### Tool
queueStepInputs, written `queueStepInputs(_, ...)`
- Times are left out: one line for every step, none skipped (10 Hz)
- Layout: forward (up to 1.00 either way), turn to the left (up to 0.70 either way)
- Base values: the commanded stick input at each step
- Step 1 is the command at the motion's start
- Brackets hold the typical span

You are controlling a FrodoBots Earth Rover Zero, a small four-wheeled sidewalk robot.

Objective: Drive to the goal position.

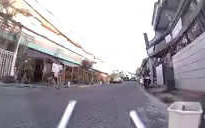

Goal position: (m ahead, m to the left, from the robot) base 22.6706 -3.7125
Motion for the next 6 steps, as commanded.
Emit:
queueStepInputs(0.0,0.0)
queueStepInputs(0.35,0.0)
queueStepInputs(0.85,0.0)
queueStepInputs(0.85,0.0)
queueStepInputs(0.85,0.0)
queueStepInputs(0.85,0.0)
